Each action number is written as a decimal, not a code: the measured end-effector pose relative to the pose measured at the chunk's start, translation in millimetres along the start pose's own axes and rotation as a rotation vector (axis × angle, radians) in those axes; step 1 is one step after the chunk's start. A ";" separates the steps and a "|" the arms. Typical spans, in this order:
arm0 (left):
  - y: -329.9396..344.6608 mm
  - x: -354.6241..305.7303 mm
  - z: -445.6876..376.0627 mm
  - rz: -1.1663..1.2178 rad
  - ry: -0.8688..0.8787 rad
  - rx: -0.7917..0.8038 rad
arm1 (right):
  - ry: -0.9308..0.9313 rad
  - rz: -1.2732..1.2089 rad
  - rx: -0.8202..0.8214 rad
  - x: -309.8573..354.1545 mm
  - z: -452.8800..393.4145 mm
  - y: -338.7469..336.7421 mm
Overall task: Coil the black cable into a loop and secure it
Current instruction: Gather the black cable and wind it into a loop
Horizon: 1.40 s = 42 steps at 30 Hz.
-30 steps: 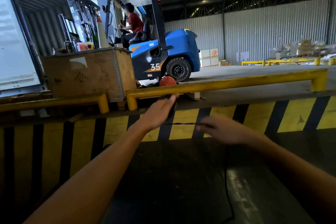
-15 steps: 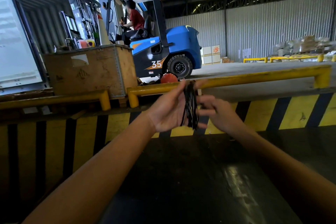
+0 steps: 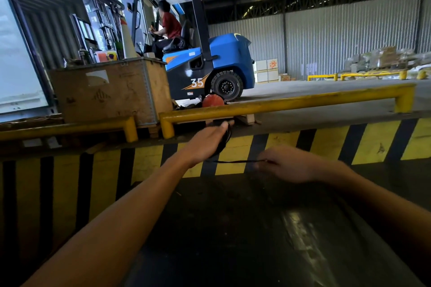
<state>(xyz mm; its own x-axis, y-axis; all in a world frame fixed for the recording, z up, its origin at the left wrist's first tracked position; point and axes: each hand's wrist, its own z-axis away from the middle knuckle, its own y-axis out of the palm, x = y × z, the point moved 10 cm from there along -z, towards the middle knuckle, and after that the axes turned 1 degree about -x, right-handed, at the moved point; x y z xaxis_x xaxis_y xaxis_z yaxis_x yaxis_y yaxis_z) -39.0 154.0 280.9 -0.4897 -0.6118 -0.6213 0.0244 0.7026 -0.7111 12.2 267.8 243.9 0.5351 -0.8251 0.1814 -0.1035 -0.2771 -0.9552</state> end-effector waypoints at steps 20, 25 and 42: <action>31.0 -38.0 6.9 0.967 -0.017 0.157 | 0.058 -0.262 -0.004 27.0 -2.3 74.9; 39.1 2.5 13.6 0.602 -0.136 0.187 | -0.056 -0.091 0.014 41.8 8.1 45.7; 94.7 14.4 58.6 0.632 -0.312 0.567 | 0.087 -0.709 -0.374 -14.9 12.7 13.4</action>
<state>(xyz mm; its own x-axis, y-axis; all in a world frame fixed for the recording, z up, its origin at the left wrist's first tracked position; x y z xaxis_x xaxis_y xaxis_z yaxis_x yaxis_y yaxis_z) 7.3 190.4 185.3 0.0169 -0.3014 -0.9534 0.6746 0.7072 -0.2116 13.4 282.6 225.4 0.5129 -0.4223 0.7474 -0.0457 -0.8828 -0.4675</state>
